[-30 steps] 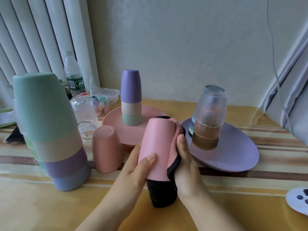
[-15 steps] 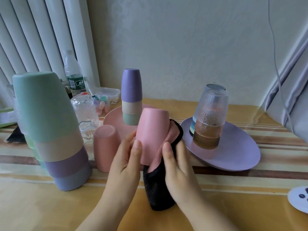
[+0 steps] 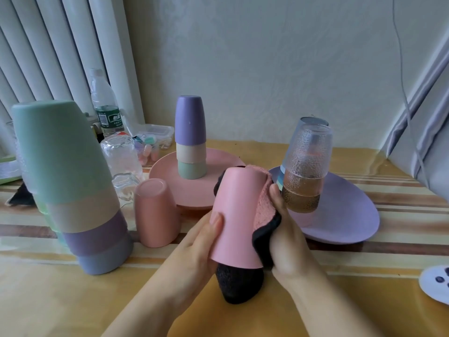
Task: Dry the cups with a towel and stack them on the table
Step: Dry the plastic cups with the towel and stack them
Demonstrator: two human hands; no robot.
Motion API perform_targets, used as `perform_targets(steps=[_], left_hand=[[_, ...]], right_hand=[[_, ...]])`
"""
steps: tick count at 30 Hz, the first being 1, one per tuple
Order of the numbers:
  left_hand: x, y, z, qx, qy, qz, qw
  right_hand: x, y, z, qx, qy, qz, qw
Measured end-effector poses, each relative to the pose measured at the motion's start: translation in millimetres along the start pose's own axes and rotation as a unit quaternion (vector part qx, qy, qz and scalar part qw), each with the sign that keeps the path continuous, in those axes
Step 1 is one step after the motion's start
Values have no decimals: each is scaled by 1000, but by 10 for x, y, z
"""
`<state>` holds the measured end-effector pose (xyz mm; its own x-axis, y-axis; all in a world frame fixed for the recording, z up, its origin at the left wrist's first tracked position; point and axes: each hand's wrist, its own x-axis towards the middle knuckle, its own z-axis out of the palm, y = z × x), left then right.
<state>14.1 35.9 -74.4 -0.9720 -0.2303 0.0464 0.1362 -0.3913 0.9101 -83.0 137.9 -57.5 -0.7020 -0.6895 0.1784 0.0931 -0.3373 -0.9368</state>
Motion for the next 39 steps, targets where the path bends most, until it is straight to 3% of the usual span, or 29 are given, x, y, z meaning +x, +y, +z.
perform_targets(steps=[5,9,12,14,16,18,23,26,28,30,33,36,39], left_hand=[[81,-18,-40,-109,-32,-39,993],[100,9,-54,-138,27,-18,990],[100,-15,-66,51,158,33,986],[77,-42,-26,193,238,127,943],[43,-75,87,293,225,177,912],[39,-136,175,313,170,173,918],[66,-40,45,266,178,151,935],[81,-2,-47,129,163,103,973],[96,30,-45,29,155,72,985],[98,69,-62,3,165,52,985],[118,64,-98,98,199,78,972],[94,19,-55,220,284,169,918],[70,-36,11,297,261,206,895]], right_hand=[[-17,85,39,82,21,57,995],[-54,166,122,-15,34,17,999],[-72,133,86,-84,80,-15,993],[-44,99,37,-115,111,-45,986],[-41,80,15,-126,121,-59,983],[-50,125,43,-134,127,-67,981],[-94,229,136,-153,122,-25,980],[-140,272,182,-210,71,39,974],[-130,292,218,-178,67,8,982],[-116,321,233,-166,54,-22,984],[-118,304,207,-159,39,-27,986],[-124,195,180,-135,76,-27,988],[-140,182,159,-132,97,-44,986]])
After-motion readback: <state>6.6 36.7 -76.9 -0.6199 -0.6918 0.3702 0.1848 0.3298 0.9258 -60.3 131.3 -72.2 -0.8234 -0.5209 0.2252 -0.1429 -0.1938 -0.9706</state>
